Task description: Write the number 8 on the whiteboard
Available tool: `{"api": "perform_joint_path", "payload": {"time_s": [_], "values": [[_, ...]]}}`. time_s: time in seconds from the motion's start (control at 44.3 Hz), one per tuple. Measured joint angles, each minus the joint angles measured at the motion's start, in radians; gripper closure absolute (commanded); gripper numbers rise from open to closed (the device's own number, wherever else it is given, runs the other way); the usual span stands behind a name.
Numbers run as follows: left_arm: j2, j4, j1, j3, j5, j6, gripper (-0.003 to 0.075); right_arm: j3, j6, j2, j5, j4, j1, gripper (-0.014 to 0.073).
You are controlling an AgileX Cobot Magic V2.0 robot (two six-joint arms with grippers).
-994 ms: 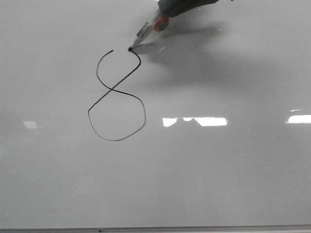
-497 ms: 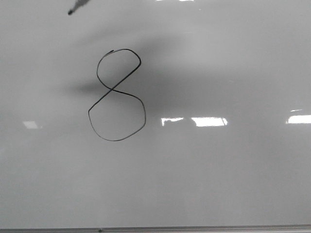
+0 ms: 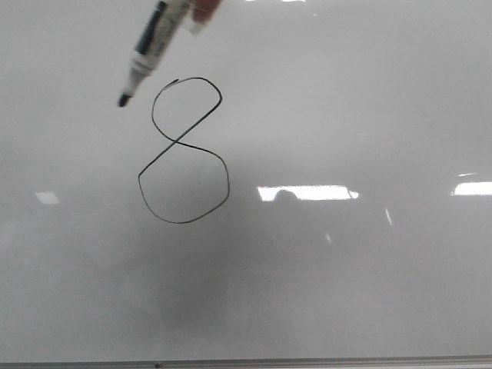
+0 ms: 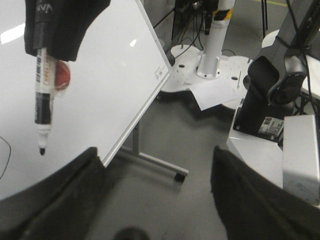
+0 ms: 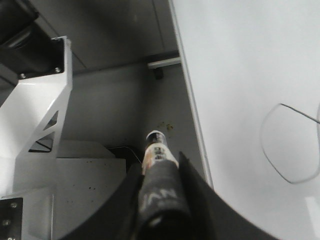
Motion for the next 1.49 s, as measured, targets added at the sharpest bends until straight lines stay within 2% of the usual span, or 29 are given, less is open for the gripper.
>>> {"api": "perform_joint_path", "payload": {"time_s": [0.158, 0.271, 0.474, 0.745, 1.061, 1.129, 1.174, 1.355, 1.445, 1.49], "values": [[0.137, 0.047, 0.000, -0.065, 0.049, -0.013, 0.0199, 0.000, 0.000, -0.036, 0.015, 0.000, 0.163, 0.0663], [0.208, 0.058, 0.000, -0.095, 0.060, -0.015, 0.0221, 0.000, 0.002, -0.048, 0.020, -0.002, 0.221, 0.0663], [0.220, 0.075, 0.000, -0.105, 0.061, -0.015, 0.0339, 0.000, 0.003, -0.093, 0.020, -0.005, 0.241, 0.0663], [0.220, 0.079, 0.000, -0.107, 0.058, -0.015, 0.0598, 0.000, 0.006, -0.110, 0.021, 0.007, 0.241, 0.0663], [0.220, 0.079, 0.000, -0.107, 0.035, -0.016, 0.0714, 0.000, 0.006, -0.110, 0.021, 0.007, 0.241, 0.0658], [0.220, 0.079, 0.000, -0.106, 0.035, -0.016, 0.0742, 0.000, 0.006, -0.110, 0.021, 0.007, 0.241, 0.0607], [0.220, 0.079, 0.000, -0.106, 0.035, -0.016, 0.0741, 0.000, 0.006, -0.110, 0.021, 0.007, 0.241, 0.0536], [0.220, 0.081, 0.000, -0.106, 0.023, -0.016, 0.0741, 0.000, 0.009, -0.108, 0.023, 0.017, 0.241, 0.0124], [0.220, 0.081, 0.000, -0.107, 0.021, -0.016, 0.0741, 0.000, 0.009, -0.104, 0.023, 0.034, 0.241, -0.0014], [0.220, 0.081, 0.000, -0.107, 0.031, -0.016, 0.0741, 0.000, 0.009, -0.104, 0.023, 0.039, 0.241, -0.0043]]}}
